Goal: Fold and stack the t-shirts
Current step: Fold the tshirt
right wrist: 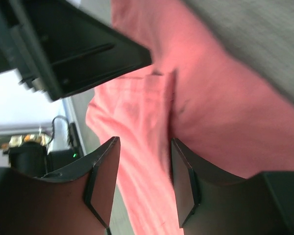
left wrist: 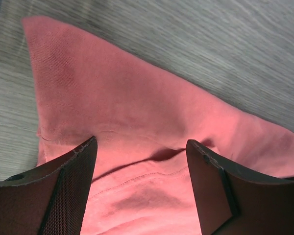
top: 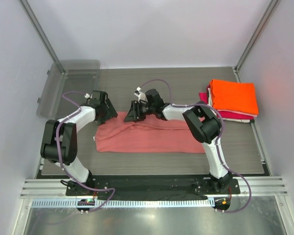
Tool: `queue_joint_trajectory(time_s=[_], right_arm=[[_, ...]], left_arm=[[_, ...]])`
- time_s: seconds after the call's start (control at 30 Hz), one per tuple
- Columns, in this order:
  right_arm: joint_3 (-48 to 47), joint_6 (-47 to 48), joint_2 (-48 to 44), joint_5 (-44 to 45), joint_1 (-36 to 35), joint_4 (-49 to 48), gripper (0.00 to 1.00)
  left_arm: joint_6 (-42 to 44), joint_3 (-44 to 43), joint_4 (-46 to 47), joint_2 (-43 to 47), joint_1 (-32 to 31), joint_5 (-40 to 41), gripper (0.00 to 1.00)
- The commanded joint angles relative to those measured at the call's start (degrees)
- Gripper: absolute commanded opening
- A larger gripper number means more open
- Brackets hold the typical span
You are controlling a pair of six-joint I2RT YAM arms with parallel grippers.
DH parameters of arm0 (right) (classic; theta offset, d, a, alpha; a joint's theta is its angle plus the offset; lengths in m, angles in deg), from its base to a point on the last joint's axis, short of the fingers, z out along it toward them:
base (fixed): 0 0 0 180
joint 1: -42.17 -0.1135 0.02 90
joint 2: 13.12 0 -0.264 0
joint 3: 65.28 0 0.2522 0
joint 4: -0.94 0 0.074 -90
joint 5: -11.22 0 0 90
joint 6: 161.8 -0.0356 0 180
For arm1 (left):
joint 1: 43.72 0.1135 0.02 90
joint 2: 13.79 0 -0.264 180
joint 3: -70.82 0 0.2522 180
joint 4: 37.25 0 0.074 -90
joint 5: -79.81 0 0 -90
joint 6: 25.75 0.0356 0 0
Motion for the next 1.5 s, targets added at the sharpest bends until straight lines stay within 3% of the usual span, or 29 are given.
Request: queue_joint_trajectory(time_s=[0.0, 0.3, 0.47, 0.57, 0.73, 0.97, 1.13, 1.33, 1.47], right_arm=[[3.3, -0.1, -1.8, -6.7, -1.1, -4.3, 0.5], [21.6, 2.0, -14.6, -15.3, -1.2, -10.1, 0.5], [25.0, 5.9, -20.5, -12.0, -1.1, -4.7, 0.5], [24.0, 6.9, -22.4, -5.5, -0.6, -2.7, 0.52], [15.7, 6.0, -16.9, -1.3, -0.8, -0.3, 0.57], [4.0, 1.1, -6.6, -2.3, -2.2, -6.0, 0.57], [0.6, -4.2, -0.5, -3.2, -3.2, -14.8, 0.57], [-2.2, -5.6, 4.6, -3.3, -5.5, -14.9, 0.56], [2.0, -5.0, 2.8, -3.9, -7.7, -14.3, 0.56]], left_arm=[[-0.6, -2.2, -1.8, -1.1, 0.0, 0.9, 0.74], [-0.3, -1.6, -2.2, -2.5, 0.0, 2.5, 0.74], [0.5, 0.1, -1.2, 1.8, -0.2, 3.6, 0.74], [1.2, 2.3, -0.3, 6.0, -0.9, 3.1, 0.74], [0.0, 3.1, 0.2, 9.2, -1.0, 4.7, 0.75], [-2.7, -2.2, -3.4, 4.0, -0.7, 0.9, 0.77], [-3.1, -9.6, -9.7, -3.5, -0.7, 0.1, 0.77], [-4.5, -15.3, -18.2, -11.2, -0.7, 4.3, 0.74], [-5.0, -16.5, -19.7, -13.3, -0.7, 6.1, 0.73]])
